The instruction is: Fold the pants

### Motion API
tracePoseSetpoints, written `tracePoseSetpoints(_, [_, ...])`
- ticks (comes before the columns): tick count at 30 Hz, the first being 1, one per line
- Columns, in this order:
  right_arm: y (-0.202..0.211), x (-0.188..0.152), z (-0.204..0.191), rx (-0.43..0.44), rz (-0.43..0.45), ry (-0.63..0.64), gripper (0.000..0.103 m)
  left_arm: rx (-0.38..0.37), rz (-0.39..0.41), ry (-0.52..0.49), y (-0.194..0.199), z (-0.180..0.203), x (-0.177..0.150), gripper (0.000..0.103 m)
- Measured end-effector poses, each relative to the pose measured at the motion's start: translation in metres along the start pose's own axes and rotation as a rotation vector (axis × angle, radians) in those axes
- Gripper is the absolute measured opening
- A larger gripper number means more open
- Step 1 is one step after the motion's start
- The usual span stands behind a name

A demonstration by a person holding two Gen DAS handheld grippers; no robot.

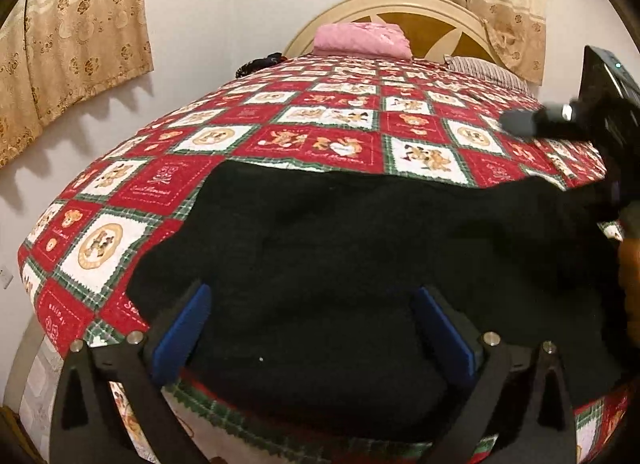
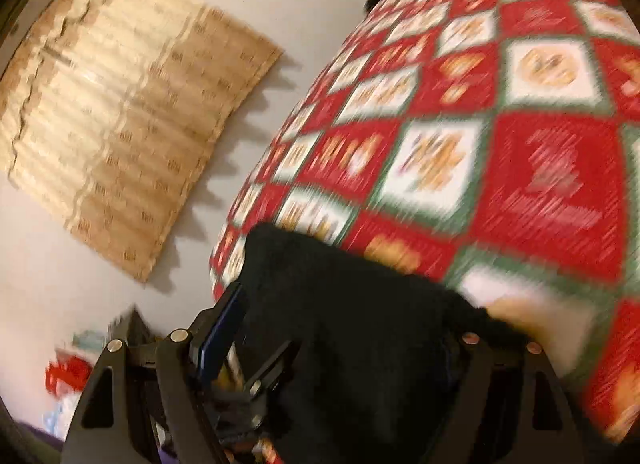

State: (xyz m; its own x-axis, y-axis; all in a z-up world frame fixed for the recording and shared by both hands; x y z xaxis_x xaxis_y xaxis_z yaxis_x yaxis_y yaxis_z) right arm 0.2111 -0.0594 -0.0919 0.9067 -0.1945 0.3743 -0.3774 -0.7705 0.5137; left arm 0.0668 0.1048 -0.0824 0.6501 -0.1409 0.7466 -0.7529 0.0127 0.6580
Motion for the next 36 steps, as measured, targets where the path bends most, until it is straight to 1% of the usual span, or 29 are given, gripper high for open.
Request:
tracePoseSetpoints(2, [0.012, 0.011, 0.014, 0.069, -0.005, -0.064, 0.078, -0.003, 0.001, -0.004, 0.0, 0.0, 0.0, 0.103])
tracePoseSetpoints(3, [0.016, 0.013, 0.017, 0.076, -0.011, -0.079, 0.075, -0.006, 0.002, -0.005, 0.0, 0.0, 0.0, 0.103])
tracePoseSetpoints(4, [0.02, 0.015, 0.022, 0.063, -0.018, -0.087, 0.07, -0.006, 0.002, -0.005, 0.0, 0.0, 0.0, 0.103])
tracePoseSetpoints(6, [0.029, 0.016, 0.028, 0.044, -0.038, -0.083, 0.066, -0.007, 0.006, -0.009, 0.0, 0.0, 0.0, 0.103])
tracePoseSetpoints(7, [0.037, 0.017, 0.032, 0.024, -0.046, -0.085, 0.066, -0.008, 0.008, -0.01, 0.0, 0.0, -0.001, 0.103])
tracePoseSetpoints(8, [0.045, 0.017, 0.035, -0.013, -0.032, -0.082, 0.066, -0.009, 0.009, -0.012, 0.0, 0.0, 0.0, 0.103])
tracePoseSetpoints(9, [0.068, 0.021, 0.041, -0.148, 0.054, -0.06, 0.067, -0.01, 0.008, -0.012, 0.0, -0.001, 0.0, 0.103])
tracePoseSetpoints(10, [0.087, 0.024, 0.046, -0.239, 0.127, -0.058, 0.067, -0.01, 0.008, -0.01, 0.0, 0.0, 0.0, 0.103])
tracePoseSetpoints(12, [0.143, 0.028, 0.061, -0.456, 0.307, -0.13, 0.067, -0.005, 0.009, -0.008, 0.0, 0.0, 0.0, 0.103])
tracePoseSetpoints(15, [0.244, 0.025, 0.076, -0.816, 0.561, -0.22, 0.068, 0.001, 0.009, 0.003, 0.001, 0.0, 0.001, 0.103])
tracePoseSetpoints(16, [0.268, 0.025, 0.08, -0.929, 0.611, -0.224, 0.068, 0.002, 0.009, 0.005, 0.001, -0.001, 0.001, 0.103])
tracePoseSetpoints(17, [0.294, 0.026, 0.087, -1.064, 0.651, -0.227, 0.068, 0.003, 0.009, 0.006, 0.0, 0.0, 0.001, 0.103])
tracePoseSetpoints(18, [0.322, 0.028, 0.099, -1.241, 0.685, -0.239, 0.068, 0.004, 0.009, 0.007, 0.0, -0.001, 0.001, 0.103])
tracePoseSetpoints(19, [0.343, 0.029, 0.113, -1.324, 0.687, -0.254, 0.068, 0.004, 0.008, 0.006, 0.0, 0.0, 0.001, 0.103])
tracePoseSetpoints(20, [0.36, 0.03, 0.13, -1.378, 0.667, -0.284, 0.068, 0.005, 0.005, 0.007, 0.0, -0.001, 0.001, 0.103])
tracePoseSetpoints(21, [0.371, 0.031, 0.143, -1.4, 0.648, -0.317, 0.068, 0.006, 0.003, 0.01, 0.0, 0.0, 0.001, 0.103])
tracePoseSetpoints(22, [0.385, 0.03, 0.164, -1.425, 0.619, -0.387, 0.068, 0.008, 0.001, 0.012, 0.0, 0.0, 0.002, 0.103])
tracePoseSetpoints(24, [0.393, 0.026, 0.185, -1.443, 0.58, -0.463, 0.068, 0.016, 0.0, 0.015, 0.0, 0.001, 0.002, 0.103])
tracePoseSetpoints(26, [0.395, 0.023, 0.205, -1.465, 0.54, -0.493, 0.067, 0.023, -0.001, 0.014, -0.001, 0.001, 0.002, 0.103])
tracePoseSetpoints(27, [0.391, 0.02, 0.213, -1.49, 0.496, -0.503, 0.067, 0.024, -0.004, 0.015, -0.001, 0.001, 0.002, 0.103])
tracePoseSetpoints(28, [0.39, 0.019, 0.222, -1.495, 0.463, -0.519, 0.067, 0.023, -0.006, 0.016, -0.001, 0.001, 0.002, 0.103])
tracePoseSetpoints(29, [0.392, 0.015, 0.227, -1.483, 0.466, -0.536, 0.067, 0.023, -0.005, 0.015, -0.001, 0.001, 0.003, 0.103])
tracePoseSetpoints(30, [0.395, 0.013, 0.228, -1.463, 0.483, -0.556, 0.063, 0.025, -0.005, 0.015, -0.001, 0.002, 0.003, 0.103])
tracePoseSetpoints(31, [0.393, 0.012, 0.227, -1.459, 0.487, -0.558, 0.05, 0.025, -0.003, 0.015, -0.001, 0.001, 0.003, 0.103])
tracePoseSetpoints(32, [0.395, 0.011, 0.228, -1.457, 0.484, -0.553, 0.041, 0.024, -0.003, 0.015, -0.001, 0.001, 0.003, 0.103])
tracePoseSetpoints(33, [0.396, 0.009, 0.226, -1.452, 0.48, -0.545, 0.022, 0.024, -0.001, 0.015, -0.001, 0.001, 0.003, 0.103])
tracePoseSetpoints(34, [0.401, 0.007, 0.224, -1.43, 0.481, -0.539, 0.01, 0.023, -0.001, 0.015, -0.001, 0.001, 0.003, 0.103])
tracePoseSetpoints(35, [0.406, 0.004, 0.219, -1.397, 0.49, -0.538, 0.008, 0.023, 0.001, 0.013, -0.001, 0.001, 0.003, 0.103])
tracePoseSetpoints(36, [0.413, -0.001, 0.213, -1.34, 0.513, -0.538, 0.005, 0.023, 0.002, 0.014, -0.001, 0.001, 0.003, 0.103])
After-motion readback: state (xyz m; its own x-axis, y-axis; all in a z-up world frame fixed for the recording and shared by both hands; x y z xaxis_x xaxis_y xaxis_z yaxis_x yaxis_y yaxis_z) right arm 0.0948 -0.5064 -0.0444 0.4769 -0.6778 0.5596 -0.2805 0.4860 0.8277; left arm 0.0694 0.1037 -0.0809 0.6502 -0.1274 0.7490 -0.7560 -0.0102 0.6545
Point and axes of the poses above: each gripper's, at about its wrist camera, not at the fingertips, and y roughly against the way its jaws point, z to its right, x to its top, the point moved 3 cm from there along -y, roughly the way its jaws point, and after that the axes turned 6 degrees about -y, right-handed, at the moved point
